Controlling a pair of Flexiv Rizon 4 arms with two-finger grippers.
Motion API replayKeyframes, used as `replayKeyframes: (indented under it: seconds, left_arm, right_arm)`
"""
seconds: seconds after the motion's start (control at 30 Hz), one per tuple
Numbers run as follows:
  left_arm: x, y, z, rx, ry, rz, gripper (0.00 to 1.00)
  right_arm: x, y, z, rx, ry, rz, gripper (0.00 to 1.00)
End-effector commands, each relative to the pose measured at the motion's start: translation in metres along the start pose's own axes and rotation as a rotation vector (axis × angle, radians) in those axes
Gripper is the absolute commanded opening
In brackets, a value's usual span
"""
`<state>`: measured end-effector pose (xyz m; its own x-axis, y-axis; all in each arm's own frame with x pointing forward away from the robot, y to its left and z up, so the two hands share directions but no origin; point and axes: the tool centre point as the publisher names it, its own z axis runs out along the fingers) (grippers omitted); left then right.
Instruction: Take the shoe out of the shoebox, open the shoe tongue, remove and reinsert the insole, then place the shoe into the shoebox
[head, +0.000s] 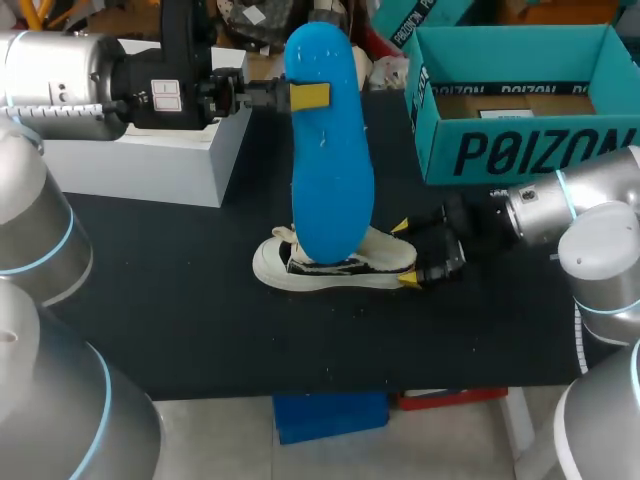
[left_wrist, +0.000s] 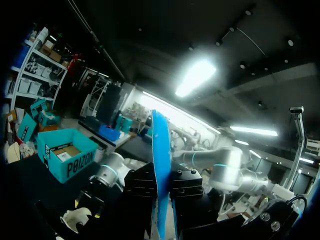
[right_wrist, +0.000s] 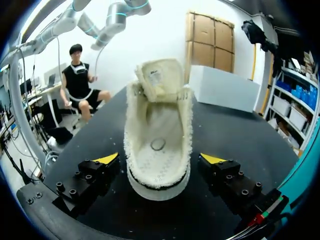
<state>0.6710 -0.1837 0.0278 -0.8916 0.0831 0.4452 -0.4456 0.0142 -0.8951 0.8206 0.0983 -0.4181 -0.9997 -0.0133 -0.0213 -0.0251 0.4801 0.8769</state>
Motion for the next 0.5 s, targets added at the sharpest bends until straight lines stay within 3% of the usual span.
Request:
replayKeyframes:
  seconds: [0.03,0.33,0.47,0.5]
  left_arm:
    - [0.000,0.000,0.001,0.000,-0.004,-0.001,0.00]
    - [0.000,0.000,0.001,0.000,-0.004,-0.001,0.00]
    - [0.000,0.000,0.001,0.000,-0.004,-0.001,0.00]
    - [0.000,0.000,0.001,0.000,-0.004,-0.001,0.00]
  right_arm:
    - [-0.003,-0.002,0.002,0.000,0.006,0.003,1.00]
    - [-0.001,-0.002,0.001,0.049,0.013,0.010,1.00]
    - [0.000,0.003,-0.012,0.211,-0.012,0.025,1.00]
    - [0.000,0.004,-0.016,0.290,-0.004,0.035,1.00]
